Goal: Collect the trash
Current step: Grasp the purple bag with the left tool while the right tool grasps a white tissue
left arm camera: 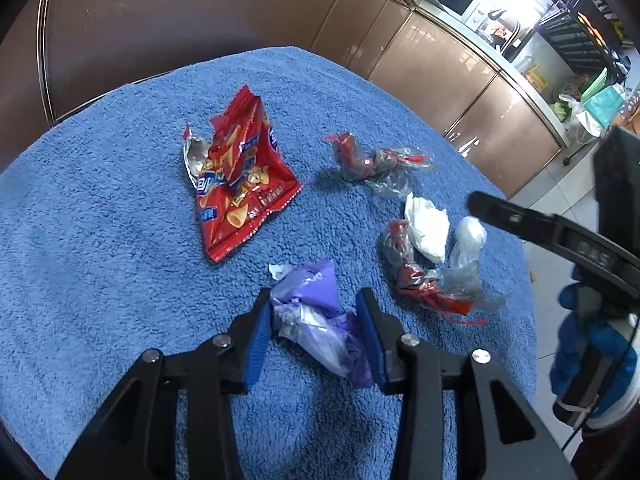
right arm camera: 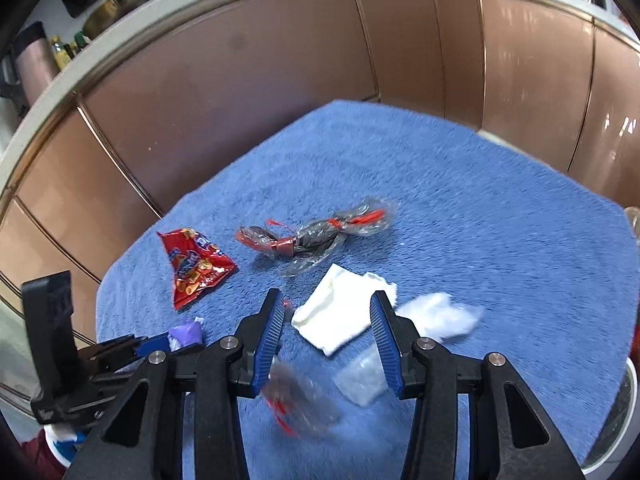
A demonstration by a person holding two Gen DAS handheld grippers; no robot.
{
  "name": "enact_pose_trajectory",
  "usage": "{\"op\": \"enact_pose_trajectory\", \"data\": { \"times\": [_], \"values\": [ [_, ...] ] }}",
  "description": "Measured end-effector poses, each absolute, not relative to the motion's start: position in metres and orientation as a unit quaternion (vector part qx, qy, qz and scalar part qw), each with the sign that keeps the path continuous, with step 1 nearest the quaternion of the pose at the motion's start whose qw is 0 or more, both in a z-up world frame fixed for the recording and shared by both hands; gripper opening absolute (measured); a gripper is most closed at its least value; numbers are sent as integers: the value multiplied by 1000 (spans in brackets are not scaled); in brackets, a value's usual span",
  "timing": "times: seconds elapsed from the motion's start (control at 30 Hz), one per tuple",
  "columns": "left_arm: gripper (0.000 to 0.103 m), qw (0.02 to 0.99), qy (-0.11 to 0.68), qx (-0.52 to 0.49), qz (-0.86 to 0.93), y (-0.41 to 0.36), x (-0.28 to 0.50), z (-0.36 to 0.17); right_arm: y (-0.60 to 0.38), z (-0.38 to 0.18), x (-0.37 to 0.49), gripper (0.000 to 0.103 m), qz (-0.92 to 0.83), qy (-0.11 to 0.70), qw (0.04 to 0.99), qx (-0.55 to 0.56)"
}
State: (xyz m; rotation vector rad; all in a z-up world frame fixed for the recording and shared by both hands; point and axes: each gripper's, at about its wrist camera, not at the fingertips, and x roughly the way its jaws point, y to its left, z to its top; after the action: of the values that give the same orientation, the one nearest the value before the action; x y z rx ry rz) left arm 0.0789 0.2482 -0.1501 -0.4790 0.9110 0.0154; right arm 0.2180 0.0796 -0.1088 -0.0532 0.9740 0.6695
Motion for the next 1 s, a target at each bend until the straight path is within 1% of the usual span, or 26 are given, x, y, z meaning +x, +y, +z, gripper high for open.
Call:
{"op": "enact_pose_trajectory", "data": {
  "times": [0.03,0.2,0.27,0.5,0.57,0.63,0.67,0.73,0.83,1.0],
  "values": [
    [36,870,436,-230,7,249,79,-151,86,-113,222,45,314,468,825,-28],
    [33,870,432,-237,-4,254,80,-152,104,-127,232,45,303,493,814,-47],
    [33,870,430,-239,-9,256,80,-153,111,-135,234,42,296,506,808,-62],
    [31,870,427,-244,-27,262,78,-153,127,-154,240,30,276,534,795,-80],
    [31,870,427,-244,-31,267,78,-153,129,-155,241,25,268,535,797,-83],
    [31,870,427,-244,-33,267,77,-153,130,-156,242,17,263,537,797,-83],
    [31,870,427,-243,-35,268,77,-153,131,-156,242,16,261,538,797,-84],
    [31,871,427,-240,-36,270,76,-152,133,-157,243,10,256,539,798,-84],
    [30,871,428,-240,-37,273,75,-150,133,-156,241,5,255,535,802,-79],
    [30,873,425,-235,-38,273,69,-144,127,-146,235,5,261,515,814,-56]
  ]
}}
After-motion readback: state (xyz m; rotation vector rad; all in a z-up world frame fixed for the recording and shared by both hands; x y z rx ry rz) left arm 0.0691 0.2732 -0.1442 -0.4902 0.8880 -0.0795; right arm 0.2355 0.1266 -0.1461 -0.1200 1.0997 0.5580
